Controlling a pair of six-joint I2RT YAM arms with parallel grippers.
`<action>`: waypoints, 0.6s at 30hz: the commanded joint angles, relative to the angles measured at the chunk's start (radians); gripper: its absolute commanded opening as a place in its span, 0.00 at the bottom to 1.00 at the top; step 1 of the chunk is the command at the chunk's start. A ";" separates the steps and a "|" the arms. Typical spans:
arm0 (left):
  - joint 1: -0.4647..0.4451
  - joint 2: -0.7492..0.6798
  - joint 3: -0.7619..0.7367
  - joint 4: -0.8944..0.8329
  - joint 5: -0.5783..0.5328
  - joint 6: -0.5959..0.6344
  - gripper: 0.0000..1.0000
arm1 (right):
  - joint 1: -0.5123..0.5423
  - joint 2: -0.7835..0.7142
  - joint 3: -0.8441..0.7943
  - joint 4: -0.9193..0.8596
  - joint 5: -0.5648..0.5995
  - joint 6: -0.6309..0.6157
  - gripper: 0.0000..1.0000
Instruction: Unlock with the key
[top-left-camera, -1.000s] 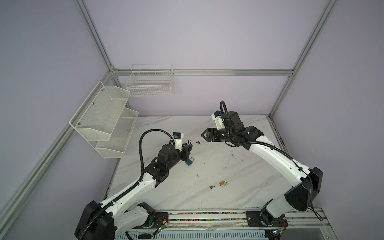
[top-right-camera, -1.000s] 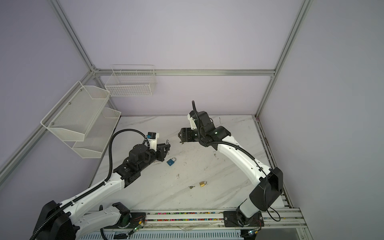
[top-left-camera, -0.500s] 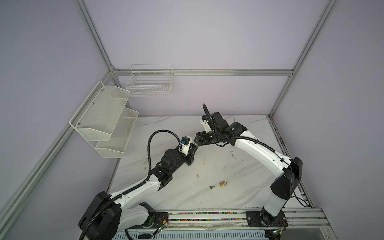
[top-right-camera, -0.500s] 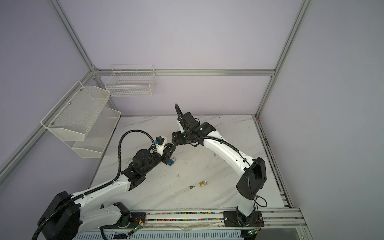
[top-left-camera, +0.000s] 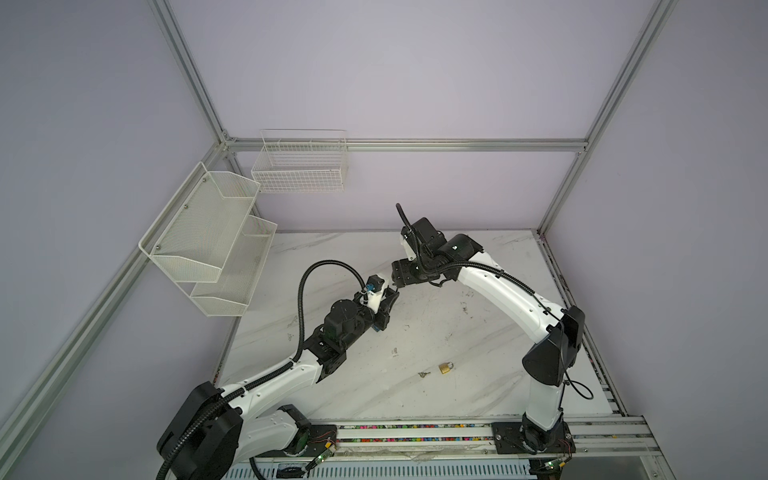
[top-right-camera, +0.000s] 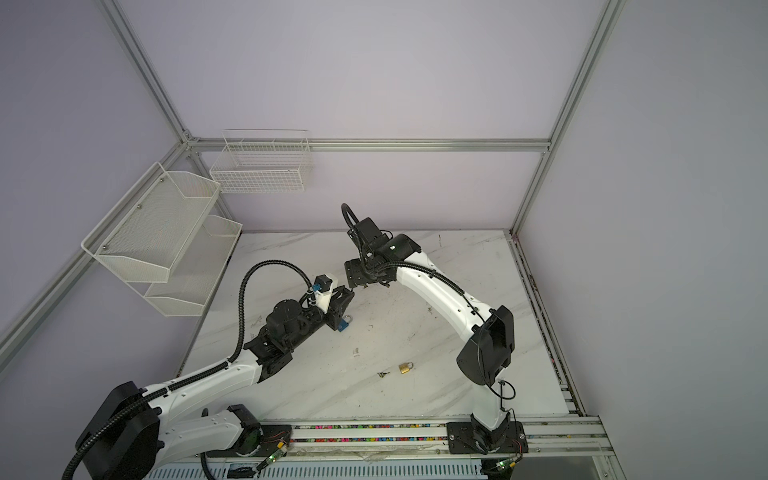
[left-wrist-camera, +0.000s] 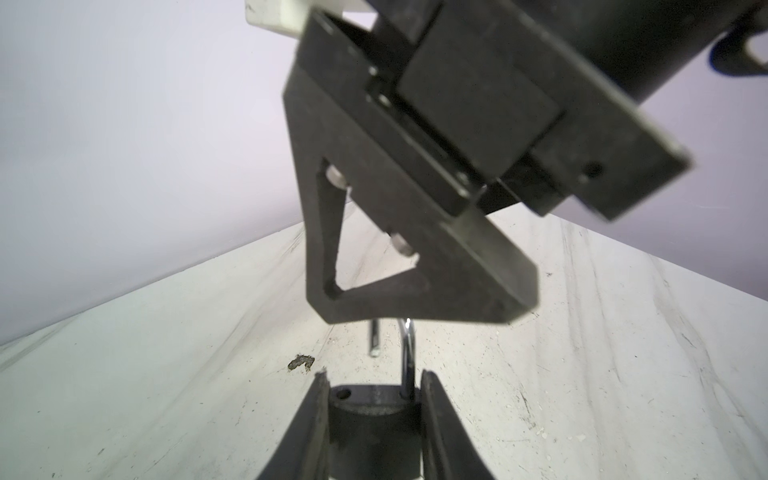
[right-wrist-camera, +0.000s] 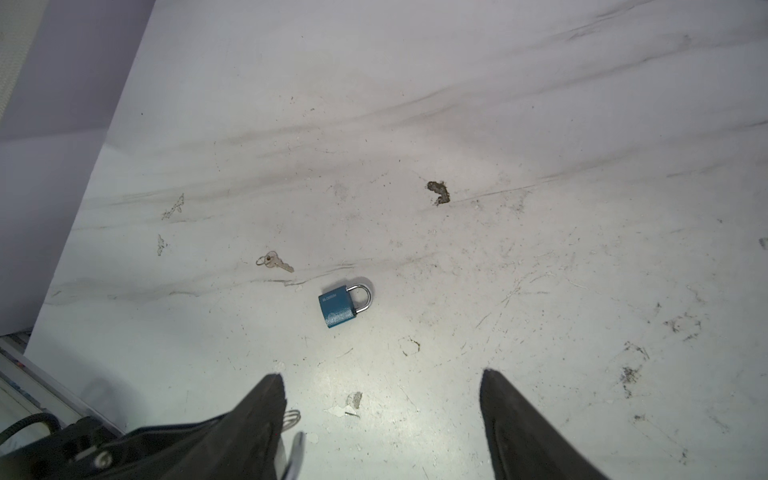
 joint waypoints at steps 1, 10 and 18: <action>-0.009 -0.010 -0.034 0.074 -0.020 0.027 0.00 | 0.004 0.008 0.031 -0.084 0.031 -0.035 0.77; -0.009 -0.021 -0.034 0.074 -0.020 0.026 0.00 | -0.023 -0.018 -0.010 -0.105 -0.016 -0.069 0.77; -0.011 -0.022 -0.028 0.085 -0.031 0.015 0.00 | -0.028 -0.078 -0.077 -0.086 -0.087 -0.071 0.77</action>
